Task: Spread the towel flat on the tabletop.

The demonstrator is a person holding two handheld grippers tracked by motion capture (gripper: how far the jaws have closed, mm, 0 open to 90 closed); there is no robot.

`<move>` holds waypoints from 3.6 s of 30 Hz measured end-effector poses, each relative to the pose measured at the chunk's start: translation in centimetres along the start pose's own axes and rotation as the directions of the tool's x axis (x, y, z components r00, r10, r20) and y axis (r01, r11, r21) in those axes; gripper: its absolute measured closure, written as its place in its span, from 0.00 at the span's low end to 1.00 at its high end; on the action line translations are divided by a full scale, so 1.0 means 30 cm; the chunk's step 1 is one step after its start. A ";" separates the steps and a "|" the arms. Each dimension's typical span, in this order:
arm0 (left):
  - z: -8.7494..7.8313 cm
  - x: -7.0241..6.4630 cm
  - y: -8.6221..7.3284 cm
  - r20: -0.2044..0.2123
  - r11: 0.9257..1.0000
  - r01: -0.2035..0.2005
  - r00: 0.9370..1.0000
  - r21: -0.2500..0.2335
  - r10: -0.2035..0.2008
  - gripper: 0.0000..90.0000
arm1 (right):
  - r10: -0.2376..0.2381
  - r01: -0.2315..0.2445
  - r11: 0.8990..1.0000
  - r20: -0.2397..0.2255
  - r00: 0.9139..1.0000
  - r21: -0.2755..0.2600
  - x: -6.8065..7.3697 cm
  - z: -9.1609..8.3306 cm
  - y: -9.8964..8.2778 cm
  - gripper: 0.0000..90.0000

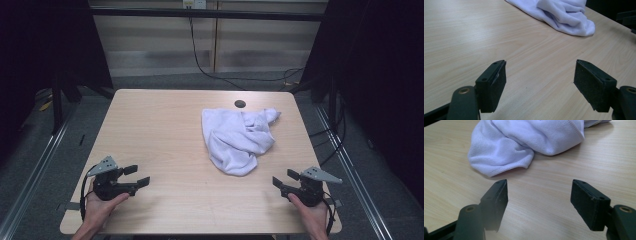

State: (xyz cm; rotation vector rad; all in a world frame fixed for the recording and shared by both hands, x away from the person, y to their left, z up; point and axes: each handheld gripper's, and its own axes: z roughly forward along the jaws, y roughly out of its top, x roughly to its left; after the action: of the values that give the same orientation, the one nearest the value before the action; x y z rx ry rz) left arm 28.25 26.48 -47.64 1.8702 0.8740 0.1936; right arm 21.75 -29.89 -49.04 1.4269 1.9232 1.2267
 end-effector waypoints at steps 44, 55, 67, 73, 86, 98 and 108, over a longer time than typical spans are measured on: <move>-0.031 0.020 -0.007 -0.022 1.000 0.008 1.000 -0.015 -0.008 0.29 | -0.124 0.170 0.948 -0.179 0.976 0.269 -0.005 0.641 0.343 0.25; -0.036 0.011 -0.010 -0.021 1.000 0.005 1.000 -0.017 -0.005 0.29 | -0.106 0.160 0.948 -0.200 0.974 0.276 0.018 0.623 0.331 0.69; -0.014 0.021 -0.008 -0.022 1.000 0.009 1.000 0.001 -0.009 0.29 | -0.141 0.212 0.949 -0.289 0.947 0.234 0.119 0.564 0.267 0.70; -0.008 0.021 -0.005 -0.023 1.000 0.004 1.000 0.001 -0.004 0.29 | -0.142 0.218 0.952 -0.322 0.936 0.213 0.158 0.535 0.235 0.70; 0.006 0.034 -0.003 -0.021 1.000 0.020 1.000 0.002 -0.020 0.29 | -0.161 0.254 0.948 -0.401 0.902 0.191 0.249 0.488 0.186 0.69; 0.011 0.020 0.002 -0.012 1.000 0.003 1.000 0.010 -0.003 0.29 | -0.180 0.287 0.942 -0.465 0.867 0.172 0.384 0.412 0.117 0.68; 0.021 0.013 0.001 0.001 1.000 -0.010 1.000 0.020 0.010 0.31 | -0.189 0.313 0.932 -0.488 0.852 0.185 0.433 0.366 0.096 0.58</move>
State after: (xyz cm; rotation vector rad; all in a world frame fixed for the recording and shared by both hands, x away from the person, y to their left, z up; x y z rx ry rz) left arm 28.86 26.25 -48.00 1.8938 0.8695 0.1910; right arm 26.97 -13.48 -50.21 0.9950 2.5856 1.3093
